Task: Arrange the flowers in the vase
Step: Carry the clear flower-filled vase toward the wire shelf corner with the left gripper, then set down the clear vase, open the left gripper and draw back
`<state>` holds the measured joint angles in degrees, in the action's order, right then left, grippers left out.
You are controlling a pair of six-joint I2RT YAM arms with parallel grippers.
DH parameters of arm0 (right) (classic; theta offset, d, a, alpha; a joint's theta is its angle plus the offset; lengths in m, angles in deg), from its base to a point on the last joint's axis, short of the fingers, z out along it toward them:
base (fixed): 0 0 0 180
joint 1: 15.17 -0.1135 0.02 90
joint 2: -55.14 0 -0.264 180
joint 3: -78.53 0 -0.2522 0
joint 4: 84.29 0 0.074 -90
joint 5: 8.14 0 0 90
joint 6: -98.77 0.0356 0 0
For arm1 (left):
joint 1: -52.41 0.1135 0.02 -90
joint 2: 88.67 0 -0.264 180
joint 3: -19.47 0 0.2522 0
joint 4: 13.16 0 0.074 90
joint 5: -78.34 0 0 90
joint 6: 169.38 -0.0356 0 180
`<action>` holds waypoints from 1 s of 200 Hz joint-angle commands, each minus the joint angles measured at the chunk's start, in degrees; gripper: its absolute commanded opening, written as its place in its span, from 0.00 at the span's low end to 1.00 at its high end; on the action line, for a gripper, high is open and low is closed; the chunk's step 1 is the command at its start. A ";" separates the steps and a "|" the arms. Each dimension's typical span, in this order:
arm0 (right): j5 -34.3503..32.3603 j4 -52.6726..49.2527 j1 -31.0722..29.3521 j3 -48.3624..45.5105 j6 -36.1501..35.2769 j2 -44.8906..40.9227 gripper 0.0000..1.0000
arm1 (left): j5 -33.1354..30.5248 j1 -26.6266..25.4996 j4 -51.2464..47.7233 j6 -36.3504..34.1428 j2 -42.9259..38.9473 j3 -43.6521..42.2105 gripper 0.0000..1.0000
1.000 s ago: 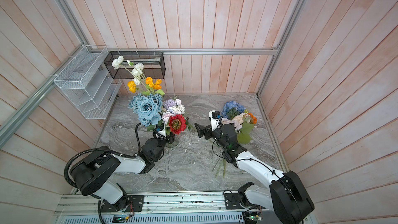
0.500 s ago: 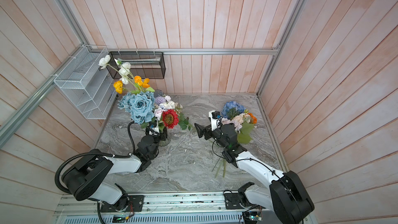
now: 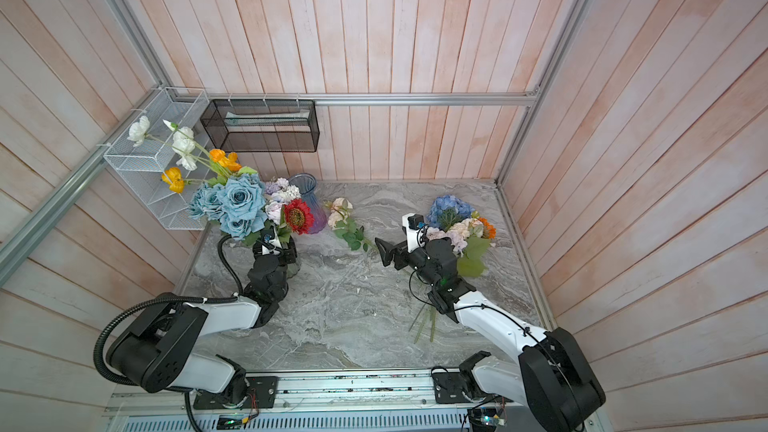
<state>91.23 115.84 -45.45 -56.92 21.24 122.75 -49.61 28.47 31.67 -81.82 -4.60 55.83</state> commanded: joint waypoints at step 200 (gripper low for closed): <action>1.70 0.52 -1.01 8.17 4.39 6.86 0.98 | 0.88 9.62 -19.88 14.93 -17.49 -1.51 1.00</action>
<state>91.62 115.40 -45.47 -52.46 25.30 127.41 -49.77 38.06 18.86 -72.22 -17.01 55.37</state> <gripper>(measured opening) 0.983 0.999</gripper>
